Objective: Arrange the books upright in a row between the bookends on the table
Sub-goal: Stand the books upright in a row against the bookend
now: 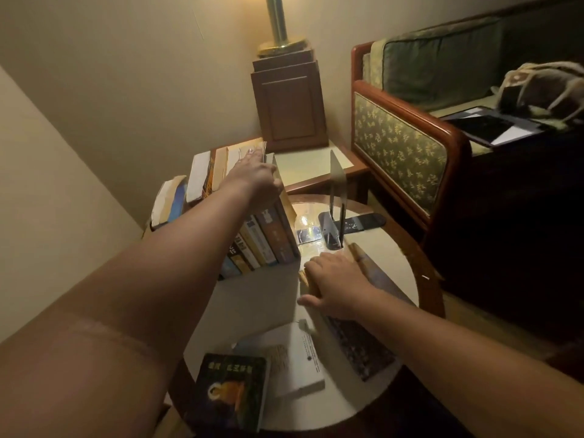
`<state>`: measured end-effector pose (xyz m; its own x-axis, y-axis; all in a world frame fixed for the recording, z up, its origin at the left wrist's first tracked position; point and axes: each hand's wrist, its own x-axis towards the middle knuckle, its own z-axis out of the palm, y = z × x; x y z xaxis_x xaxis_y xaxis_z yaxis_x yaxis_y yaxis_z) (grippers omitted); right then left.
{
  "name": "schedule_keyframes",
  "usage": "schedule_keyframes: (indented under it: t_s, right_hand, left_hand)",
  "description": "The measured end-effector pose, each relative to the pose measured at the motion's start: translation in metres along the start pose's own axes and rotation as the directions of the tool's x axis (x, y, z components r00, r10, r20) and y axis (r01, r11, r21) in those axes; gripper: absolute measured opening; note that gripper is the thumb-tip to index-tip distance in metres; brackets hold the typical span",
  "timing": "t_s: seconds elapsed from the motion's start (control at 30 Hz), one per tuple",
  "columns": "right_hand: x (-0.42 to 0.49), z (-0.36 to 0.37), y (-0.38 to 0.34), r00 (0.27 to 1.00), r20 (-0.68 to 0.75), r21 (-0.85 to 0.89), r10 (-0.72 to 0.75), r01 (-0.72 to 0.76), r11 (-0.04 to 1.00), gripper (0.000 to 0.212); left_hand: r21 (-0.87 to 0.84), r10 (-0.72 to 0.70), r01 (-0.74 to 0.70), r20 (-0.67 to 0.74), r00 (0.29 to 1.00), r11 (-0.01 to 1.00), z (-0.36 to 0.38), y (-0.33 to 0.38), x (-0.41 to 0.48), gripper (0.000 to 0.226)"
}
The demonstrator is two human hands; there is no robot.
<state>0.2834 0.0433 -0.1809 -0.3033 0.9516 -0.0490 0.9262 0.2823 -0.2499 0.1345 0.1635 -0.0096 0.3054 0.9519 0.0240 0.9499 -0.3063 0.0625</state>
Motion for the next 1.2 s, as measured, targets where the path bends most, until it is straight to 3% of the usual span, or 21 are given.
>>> schedule_keyframes:
  t_s: [0.1, 0.2, 0.47, 0.6, 0.73, 0.93, 1.2]
  right_hand:
    - [-0.028, 0.011, 0.005, 0.999, 0.044, -0.001, 0.02, -0.02, 1.0, 0.091]
    - [-0.047, 0.005, 0.007, 0.999, 0.023, -0.036, 0.047, -0.046, 0.998, 0.086]
    - [-0.09, -0.024, 0.015, 0.976, 0.189, -0.137, 0.104, -0.079, 0.987, 0.079]
    - [-0.094, -0.024, 0.014, 0.951, 0.232, -0.144, 0.204, -0.174, 0.974, 0.09]
    - [-0.072, -0.027, -0.004, 0.88, 0.344, -0.197, 0.327, -0.273, 0.942, 0.1]
    - [-0.043, -0.027, -0.027, 0.808, 0.403, -0.252, 0.431, -0.354, 0.9, 0.071]
    - [-0.066, -0.033, -0.017, 0.911, 0.297, -0.239, 0.288, -0.221, 0.946, 0.046]
  left_hand:
    - [-0.012, -0.016, 0.016, 0.003, 1.0, 1.0, -0.001, 0.001, -0.002, 0.049]
    - [-0.015, -0.016, 0.016, -0.002, 1.0, 1.0, -0.001, 0.0, -0.002, 0.049]
    - [-0.018, -0.014, 0.013, -0.016, 1.0, 1.0, 0.006, -0.007, 0.007, 0.049]
    - [-0.024, -0.006, 0.005, -0.027, 1.0, 1.0, 0.009, -0.008, 0.01, 0.049]
    - [-0.021, -0.007, 0.006, -0.022, 1.0, 1.0, 0.008, -0.007, 0.008, 0.048]
    - [-0.039, 0.003, -0.005, -0.03, 1.0, 0.999, 0.009, -0.009, 0.008, 0.047]
    - [-0.033, -0.003, 0.003, -0.028, 1.0, 0.999, 0.008, -0.007, 0.007, 0.049]
